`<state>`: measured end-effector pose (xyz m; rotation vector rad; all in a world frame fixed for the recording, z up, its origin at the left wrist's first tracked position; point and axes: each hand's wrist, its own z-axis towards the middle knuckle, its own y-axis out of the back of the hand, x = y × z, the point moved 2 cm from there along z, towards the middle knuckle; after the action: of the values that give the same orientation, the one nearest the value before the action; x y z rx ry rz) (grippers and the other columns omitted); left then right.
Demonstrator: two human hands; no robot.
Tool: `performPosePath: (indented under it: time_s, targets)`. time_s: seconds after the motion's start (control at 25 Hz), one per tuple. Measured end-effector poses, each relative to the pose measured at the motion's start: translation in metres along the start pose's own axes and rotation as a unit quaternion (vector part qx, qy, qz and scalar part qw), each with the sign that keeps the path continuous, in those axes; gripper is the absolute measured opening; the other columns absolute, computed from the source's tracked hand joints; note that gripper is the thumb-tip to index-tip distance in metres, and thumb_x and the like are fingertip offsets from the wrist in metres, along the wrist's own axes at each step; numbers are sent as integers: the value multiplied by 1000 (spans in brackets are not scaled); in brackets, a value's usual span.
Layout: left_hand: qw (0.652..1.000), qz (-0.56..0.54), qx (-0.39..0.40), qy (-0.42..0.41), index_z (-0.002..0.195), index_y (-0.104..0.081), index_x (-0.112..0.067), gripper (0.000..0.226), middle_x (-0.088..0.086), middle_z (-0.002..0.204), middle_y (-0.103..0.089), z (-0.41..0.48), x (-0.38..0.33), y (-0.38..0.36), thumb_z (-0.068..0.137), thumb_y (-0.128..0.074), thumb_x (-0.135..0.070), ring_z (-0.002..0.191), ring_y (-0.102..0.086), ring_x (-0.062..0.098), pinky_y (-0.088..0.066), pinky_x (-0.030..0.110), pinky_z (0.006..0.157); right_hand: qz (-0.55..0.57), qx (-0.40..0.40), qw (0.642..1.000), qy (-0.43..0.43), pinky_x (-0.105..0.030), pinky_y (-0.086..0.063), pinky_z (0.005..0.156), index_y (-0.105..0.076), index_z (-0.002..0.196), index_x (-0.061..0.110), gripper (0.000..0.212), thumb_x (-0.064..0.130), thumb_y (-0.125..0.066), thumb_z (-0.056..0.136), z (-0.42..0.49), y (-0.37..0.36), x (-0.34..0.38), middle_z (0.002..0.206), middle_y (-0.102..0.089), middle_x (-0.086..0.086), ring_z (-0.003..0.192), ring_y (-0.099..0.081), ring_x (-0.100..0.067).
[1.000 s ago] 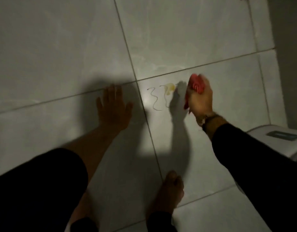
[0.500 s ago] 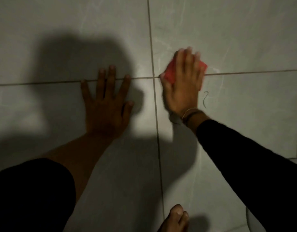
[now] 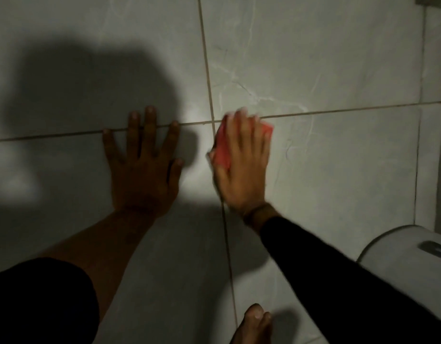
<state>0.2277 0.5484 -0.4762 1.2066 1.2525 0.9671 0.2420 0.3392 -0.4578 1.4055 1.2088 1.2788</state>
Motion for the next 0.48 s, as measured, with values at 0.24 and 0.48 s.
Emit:
performPosePath:
  time_s: [0.24, 0.48]
  targets:
    - [1000, -8, -3, 0, 173, -14, -34, 74, 11, 183, -2, -1, 0, -2, 104, -32, -53, 168, -4, 39, -1, 75, 126, 53, 22, 983, -175, -70, -16, 130, -31, 168, 11, 78, 50, -40, 102, -36, 31, -96, 179, -25, -18, 166, -16, -46]
    - [1000, -9, 0, 3, 172, -14, -36, 73, 10, 183, 0, -1, 3, -2, 103, -30, -55, 168, -3, 38, 0, 75, 125, 62, 29, 994, -84, -51, 1, 137, -15, 173, 25, 76, 57, -35, 107, -59, 15, -64, 184, -5, 0, 171, -1, -31]
